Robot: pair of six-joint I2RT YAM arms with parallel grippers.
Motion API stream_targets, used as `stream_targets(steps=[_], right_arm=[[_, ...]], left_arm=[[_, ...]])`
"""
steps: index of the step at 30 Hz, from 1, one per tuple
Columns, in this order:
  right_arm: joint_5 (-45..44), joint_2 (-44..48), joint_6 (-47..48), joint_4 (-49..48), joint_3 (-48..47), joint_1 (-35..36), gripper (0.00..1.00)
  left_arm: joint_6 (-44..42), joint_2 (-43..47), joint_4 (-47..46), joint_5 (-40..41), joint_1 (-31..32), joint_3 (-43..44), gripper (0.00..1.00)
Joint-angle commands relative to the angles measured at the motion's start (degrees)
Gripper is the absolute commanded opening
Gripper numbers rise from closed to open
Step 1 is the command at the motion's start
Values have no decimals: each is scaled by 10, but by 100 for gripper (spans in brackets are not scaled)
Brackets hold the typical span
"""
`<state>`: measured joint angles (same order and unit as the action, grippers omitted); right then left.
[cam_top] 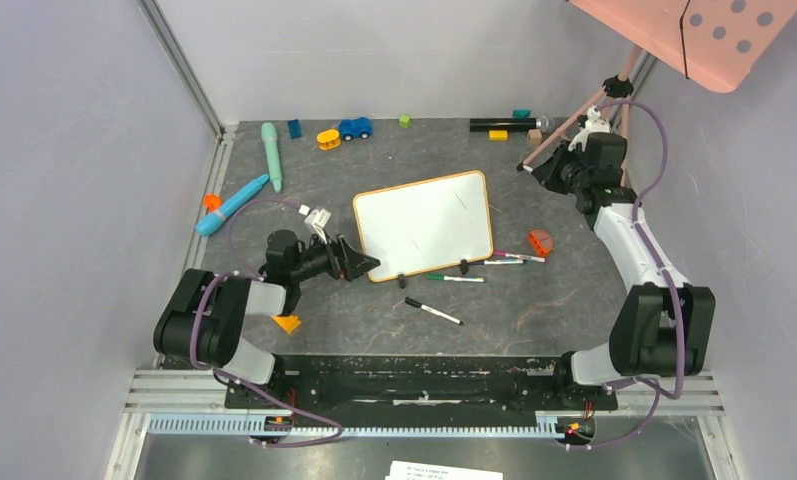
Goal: Write a sentence on the whiteboard
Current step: Hold the whiteboard at the center of the board.
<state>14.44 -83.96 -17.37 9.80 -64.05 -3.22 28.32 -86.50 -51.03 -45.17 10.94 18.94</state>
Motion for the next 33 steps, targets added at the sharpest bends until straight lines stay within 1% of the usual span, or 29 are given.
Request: stream_targets(steps=[1,3,5,9,11,13,15,18,21,25,29,31,33], right_arm=[[-16,62,-24,-40,30,1,0],[-17,81,-26,-48,39,3,0],[-19,95,-26,-50,43,7,0],[-19,115,-28,-44,38,12,0],[-17,120,-32,-42,29,19,0],[-17,120,-32,-37,13,26,0],[-17,120,-30,-34,-4,29,0],[-23,129,-4,-16,-27,57,0],[-42,149,21,-4,-23,74,0],[-39,163,15,-4,-14,83,0],[-32,163,26,6,-33,98,0],[-33,163,34,9,-42,107,0],[-32,161,35,12,-50,113,0]], left_arm=[[-42,30,-65,21,-1,-29,100],[-56,40,-32,24,-1,-21,100],[-76,51,22,18,-1,-3,100],[-138,83,165,9,-1,35,100],[-154,104,191,7,-1,35,100],[-149,100,182,-5,-1,30,100],[-133,91,142,-1,-1,22,100],[-130,78,95,22,-1,10,100],[-142,77,70,58,-2,-2,100],[-152,78,28,89,-1,-25,100],[-149,67,-81,107,-1,-59,100],[-155,73,-90,114,-1,-63,100],[-159,68,-83,100,-1,-59,100]])
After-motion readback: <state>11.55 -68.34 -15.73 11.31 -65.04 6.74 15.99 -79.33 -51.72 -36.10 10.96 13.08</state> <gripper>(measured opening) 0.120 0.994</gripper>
